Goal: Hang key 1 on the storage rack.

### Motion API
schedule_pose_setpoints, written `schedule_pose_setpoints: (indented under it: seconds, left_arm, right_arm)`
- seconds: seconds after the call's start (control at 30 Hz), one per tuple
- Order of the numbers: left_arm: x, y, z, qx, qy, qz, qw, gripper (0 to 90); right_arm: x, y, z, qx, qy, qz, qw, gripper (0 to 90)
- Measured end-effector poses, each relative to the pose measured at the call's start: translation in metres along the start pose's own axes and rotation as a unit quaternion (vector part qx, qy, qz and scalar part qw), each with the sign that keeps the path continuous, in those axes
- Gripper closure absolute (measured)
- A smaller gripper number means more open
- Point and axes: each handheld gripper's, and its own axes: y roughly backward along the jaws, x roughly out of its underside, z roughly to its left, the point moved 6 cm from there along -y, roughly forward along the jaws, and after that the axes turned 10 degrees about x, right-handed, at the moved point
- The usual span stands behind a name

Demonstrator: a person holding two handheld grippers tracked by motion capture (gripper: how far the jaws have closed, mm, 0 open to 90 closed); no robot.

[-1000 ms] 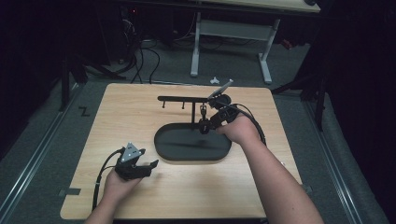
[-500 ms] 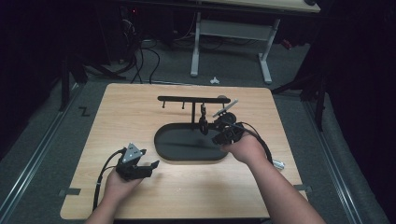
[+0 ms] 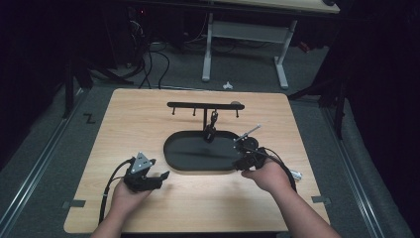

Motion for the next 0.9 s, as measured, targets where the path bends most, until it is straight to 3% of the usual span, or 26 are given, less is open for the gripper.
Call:
schedule_pose_setpoints:
  seconds: [0.37, 0.47, 0.9]
  left_arm:
    - [0.000, -0.001, 0.000, 0.002, 0.000, 0.001, 1.0000, 29.0]
    - [0.001, -0.001, 0.000, 0.003, -0.001, 0.005, 1.0000, 29.0]
    - [0.001, 0.000, 0.001, 0.002, -0.001, 0.006, 1.0000, 28.8]
  right_arm:
    - [0.034, -0.013, -0.030, 0.020, -0.020, 0.029, 0.9992, 59.4]
    - [0.042, -0.017, -0.047, 0.030, -0.039, 0.039, 0.9980, 60.1]
    - [0.046, -0.036, -0.091, 0.044, -0.096, 0.056, 0.9928, 54.9]
